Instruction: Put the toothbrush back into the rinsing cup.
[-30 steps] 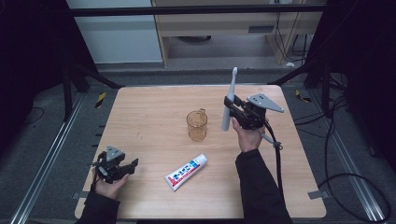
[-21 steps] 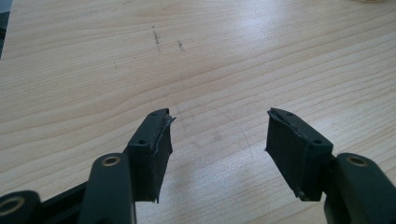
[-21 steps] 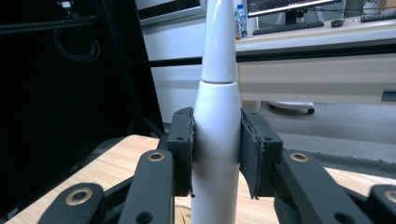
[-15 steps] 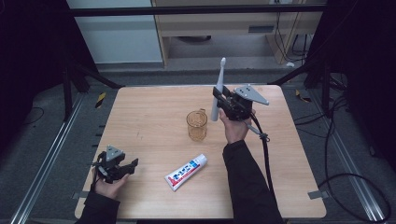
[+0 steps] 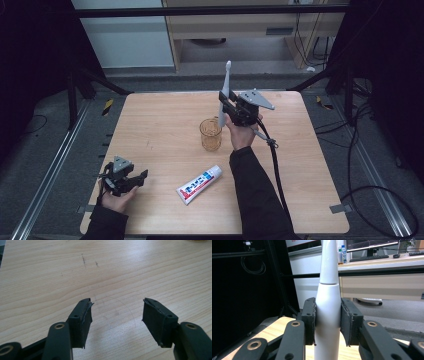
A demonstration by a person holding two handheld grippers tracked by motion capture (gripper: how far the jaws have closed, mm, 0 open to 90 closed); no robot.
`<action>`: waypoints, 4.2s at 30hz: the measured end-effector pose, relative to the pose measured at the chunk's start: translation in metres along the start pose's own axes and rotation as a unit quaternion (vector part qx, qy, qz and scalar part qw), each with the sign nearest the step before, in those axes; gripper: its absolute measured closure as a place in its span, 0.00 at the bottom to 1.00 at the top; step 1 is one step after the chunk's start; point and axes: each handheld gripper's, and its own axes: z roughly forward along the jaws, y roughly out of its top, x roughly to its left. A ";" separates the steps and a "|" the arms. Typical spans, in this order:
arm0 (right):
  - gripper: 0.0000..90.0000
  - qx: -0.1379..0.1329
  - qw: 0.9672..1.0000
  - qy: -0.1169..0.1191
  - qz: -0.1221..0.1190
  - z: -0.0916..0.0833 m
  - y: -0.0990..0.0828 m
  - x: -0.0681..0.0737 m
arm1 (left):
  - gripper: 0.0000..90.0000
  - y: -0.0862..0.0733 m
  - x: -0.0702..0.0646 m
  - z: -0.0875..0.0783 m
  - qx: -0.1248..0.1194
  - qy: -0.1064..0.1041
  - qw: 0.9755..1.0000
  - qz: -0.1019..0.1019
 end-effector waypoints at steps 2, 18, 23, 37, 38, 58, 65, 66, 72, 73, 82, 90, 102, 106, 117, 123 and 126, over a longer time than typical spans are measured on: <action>0.75 0.002 1.000 0.001 -0.001 0.003 -0.002 0.002 | 0.44 0.000 0.000 0.000 0.000 0.000 1.000 0.000; 0.75 0.017 1.000 0.003 -0.013 0.016 -0.017 0.009 | 0.44 0.000 0.001 0.000 0.000 0.000 1.000 0.000; 0.75 0.027 1.000 0.001 -0.014 0.019 -0.023 0.009 | 0.44 0.000 0.001 0.000 0.000 0.000 1.000 0.000; 0.75 0.046 0.999 -0.004 -0.019 0.023 -0.040 0.006 | 0.44 0.000 0.001 0.000 0.000 0.000 1.000 0.001; 0.75 0.048 0.999 -0.003 -0.019 0.023 -0.041 0.006 | 0.44 0.000 0.001 0.000 0.001 0.000 1.000 0.001; 0.75 0.107 0.994 0.003 -0.025 0.026 -0.068 0.002 | 0.44 0.000 0.000 0.000 0.001 0.000 1.000 0.001; 0.74 0.129 0.991 0.006 -0.035 0.027 -0.072 0.002 | 0.44 0.000 0.000 0.000 0.001 0.000 1.000 0.002; 0.74 0.132 0.991 0.006 -0.038 0.027 -0.072 0.002 | 0.44 0.000 0.000 0.000 0.001 0.000 1.000 0.002; 0.74 0.142 0.989 0.009 -0.043 0.027 -0.073 0.002 | 0.44 0.000 0.000 0.000 0.001 0.000 1.000 0.002; 0.74 0.143 0.989 0.009 -0.043 0.027 -0.073 0.002 | 0.44 0.000 0.000 0.000 0.001 0.000 1.000 0.002; 0.74 0.157 0.986 0.009 -0.049 0.028 -0.075 0.001 | 0.44 0.000 -0.001 0.000 0.001 0.000 1.000 0.002; 0.74 0.166 0.985 0.011 -0.050 0.028 -0.077 0.001 | 0.44 0.000 -0.001 0.000 0.001 0.000 1.000 0.002; 0.73 0.165 0.984 0.012 -0.059 0.029 -0.078 0.001 | 0.44 0.000 -0.001 0.000 0.003 -0.001 1.000 0.004; 0.72 0.160 0.985 0.015 -0.059 0.028 -0.077 0.001 | 0.44 0.000 -0.001 0.001 0.003 -0.001 1.000 0.004; 0.65 0.155 0.986 0.018 -0.063 0.027 -0.076 0.004 | 0.44 0.000 -0.001 0.000 0.003 -0.002 1.000 0.004; 0.53 0.151 0.986 0.020 -0.065 0.026 -0.076 0.005 | 0.44 0.000 -0.001 0.000 0.002 -0.002 1.000 0.004; 0.46 0.147 0.987 0.022 -0.066 0.024 -0.073 0.006 | 0.44 0.000 -0.001 0.000 0.002 -0.002 1.000 0.004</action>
